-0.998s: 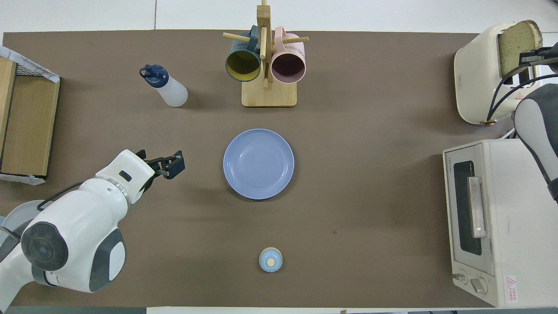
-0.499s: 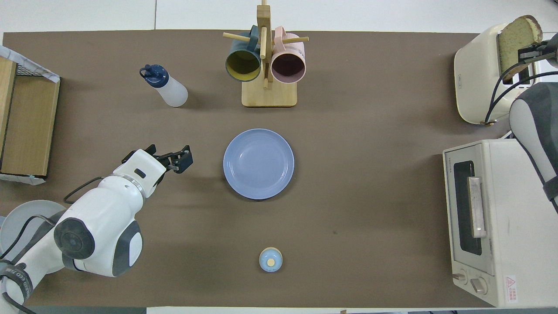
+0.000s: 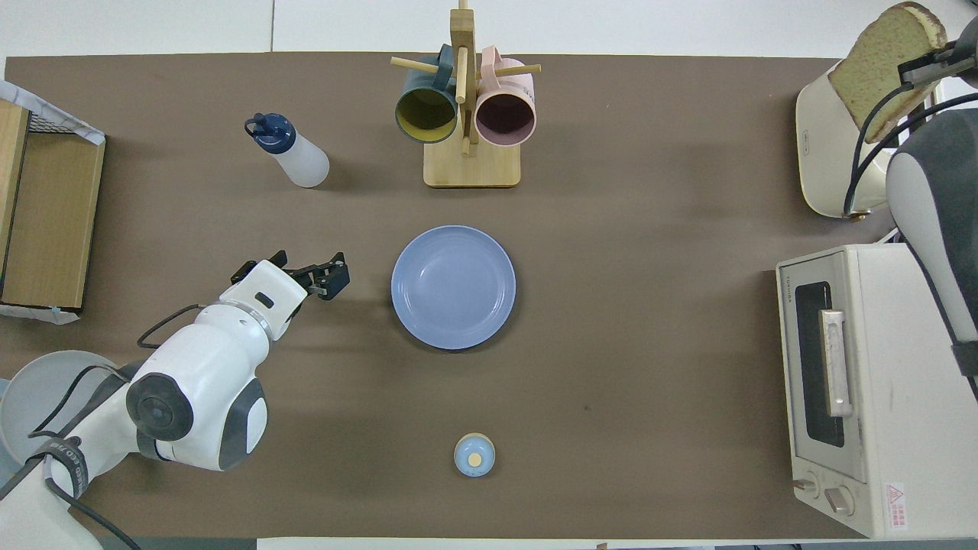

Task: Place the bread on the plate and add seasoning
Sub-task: 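Move the left gripper toward the shaker while the right gripper reaches the toaster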

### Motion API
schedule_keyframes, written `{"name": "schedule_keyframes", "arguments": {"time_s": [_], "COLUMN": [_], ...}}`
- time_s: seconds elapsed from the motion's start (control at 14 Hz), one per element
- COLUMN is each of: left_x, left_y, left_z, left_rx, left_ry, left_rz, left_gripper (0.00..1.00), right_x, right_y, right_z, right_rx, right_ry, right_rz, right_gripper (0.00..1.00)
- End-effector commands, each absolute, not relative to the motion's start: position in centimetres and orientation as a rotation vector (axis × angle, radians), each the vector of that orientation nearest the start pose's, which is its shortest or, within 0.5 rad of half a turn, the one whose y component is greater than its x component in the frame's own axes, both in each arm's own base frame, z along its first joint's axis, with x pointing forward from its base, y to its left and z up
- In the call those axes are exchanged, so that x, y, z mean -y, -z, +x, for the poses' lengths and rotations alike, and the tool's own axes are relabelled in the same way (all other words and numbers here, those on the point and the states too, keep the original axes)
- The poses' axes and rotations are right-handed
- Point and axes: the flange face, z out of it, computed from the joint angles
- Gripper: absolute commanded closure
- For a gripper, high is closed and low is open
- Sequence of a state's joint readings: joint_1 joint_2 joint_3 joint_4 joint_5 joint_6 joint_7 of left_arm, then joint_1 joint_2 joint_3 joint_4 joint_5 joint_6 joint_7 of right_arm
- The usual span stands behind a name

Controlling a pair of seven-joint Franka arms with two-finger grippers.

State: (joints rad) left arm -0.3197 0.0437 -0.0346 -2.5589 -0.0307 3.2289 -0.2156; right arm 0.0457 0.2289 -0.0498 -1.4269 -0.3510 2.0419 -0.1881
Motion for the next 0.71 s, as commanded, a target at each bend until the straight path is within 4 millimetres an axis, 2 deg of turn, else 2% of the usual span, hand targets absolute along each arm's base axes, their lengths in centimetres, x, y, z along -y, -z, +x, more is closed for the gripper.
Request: {"name": "schedule_keyframes", "arguments": {"time_s": [0.0, 0.07, 0.14, 0.21, 0.5, 0.64], "left_x": [18.4, 18.5, 18.5, 18.6, 18.3, 18.0], "left_y": [-31.4, -31.5, -31.7, -31.1, -31.1, -31.6], "left_z": [47.6, 47.8, 48.0, 48.2, 49.2, 50.1], "left_rx": [-0.204, -0.206, -0.206, -0.214, -0.237, -0.235], "left_ry": [0.995, 0.998, 1.006, 0.991, 0.996, 1.004], "left_rz": [-3.173, -3.172, -3.170, -3.171, -3.154, -3.143], "left_gripper": [0.00, 0.00, 0.00, 0.00, 0.00, 0.00], "right_x": [-3.7, -5.6, -8.6, -10.2, -15.4, -19.1], "right_y": [-63.7, -64.0, -63.9, -63.6, -62.5, -61.4], "right_z": [63.8, 63.3, 62.7, 62.2, 60.4, 58.8], "right_rx": [0.620, 0.660, 0.694, 0.646, 0.206, 0.022], "right_ry": [0.580, 0.568, 0.555, 0.537, 0.441, 0.395], "right_rz": [-3.403, -3.387, -3.353, -3.319, -3.061, -3.001], "right_gripper": [1.00, 1.00, 1.00, 1.00, 1.00, 1.00]}}
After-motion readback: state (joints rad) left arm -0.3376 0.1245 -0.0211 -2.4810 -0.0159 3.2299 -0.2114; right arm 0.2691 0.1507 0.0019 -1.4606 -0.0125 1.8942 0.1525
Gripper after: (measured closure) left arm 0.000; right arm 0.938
